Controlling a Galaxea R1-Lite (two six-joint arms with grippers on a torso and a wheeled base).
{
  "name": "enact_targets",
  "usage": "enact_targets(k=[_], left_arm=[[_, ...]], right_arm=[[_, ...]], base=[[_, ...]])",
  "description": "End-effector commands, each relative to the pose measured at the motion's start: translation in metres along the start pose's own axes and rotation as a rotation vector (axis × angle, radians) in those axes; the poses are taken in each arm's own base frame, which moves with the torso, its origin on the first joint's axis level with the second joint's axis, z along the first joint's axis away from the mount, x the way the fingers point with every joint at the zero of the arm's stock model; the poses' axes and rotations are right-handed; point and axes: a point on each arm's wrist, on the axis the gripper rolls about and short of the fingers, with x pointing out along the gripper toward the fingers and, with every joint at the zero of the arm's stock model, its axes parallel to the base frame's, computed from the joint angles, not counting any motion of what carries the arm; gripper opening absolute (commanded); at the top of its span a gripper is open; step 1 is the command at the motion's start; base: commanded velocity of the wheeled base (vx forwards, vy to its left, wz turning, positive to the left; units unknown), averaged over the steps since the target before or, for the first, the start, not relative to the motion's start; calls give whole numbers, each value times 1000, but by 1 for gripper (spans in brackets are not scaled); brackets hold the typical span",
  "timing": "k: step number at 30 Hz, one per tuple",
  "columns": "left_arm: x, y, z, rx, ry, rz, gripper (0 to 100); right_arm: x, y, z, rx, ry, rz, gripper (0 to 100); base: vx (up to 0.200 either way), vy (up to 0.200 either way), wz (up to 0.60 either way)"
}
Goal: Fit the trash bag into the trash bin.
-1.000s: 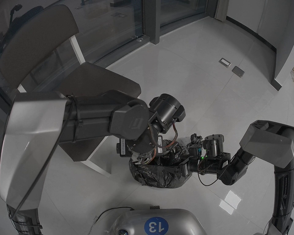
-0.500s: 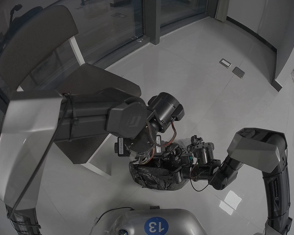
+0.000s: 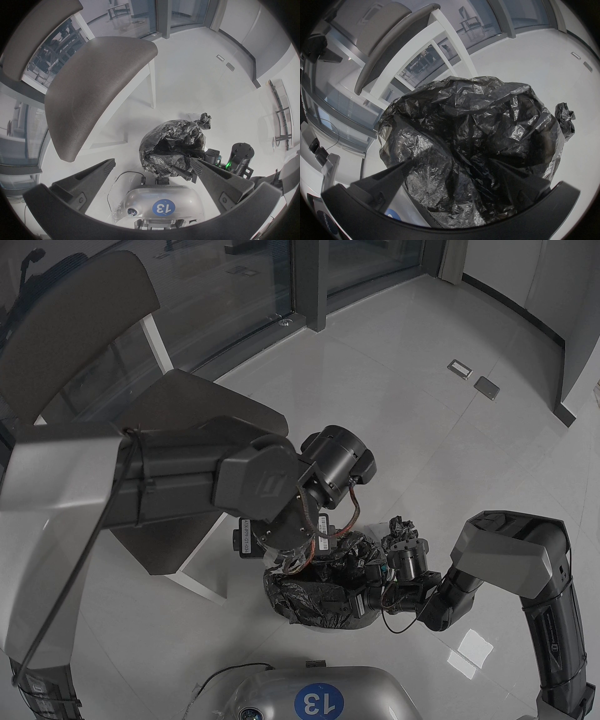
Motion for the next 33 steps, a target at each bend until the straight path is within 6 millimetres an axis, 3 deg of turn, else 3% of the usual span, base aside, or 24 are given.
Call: enact_targets(k=[1, 11, 20, 33], left_arm=[[0, 0, 0, 0, -2, 0, 100], [-1, 0, 0, -1, -2, -1, 100], [-2, -2, -1, 1, -4, -7, 100], [-3, -4, -3, 2, -5, -10, 100]], right_arm=[[2, 1, -3, 3, 8, 3, 0], [1, 13, -9, -2, 39, 24, 0], [-9, 57, -18, -47, 85, 102, 0], [-14, 79, -23, -93, 100, 144, 0]], base=[[0, 0, 0], [0, 0, 0], [0, 0, 0], [0, 0, 0]])
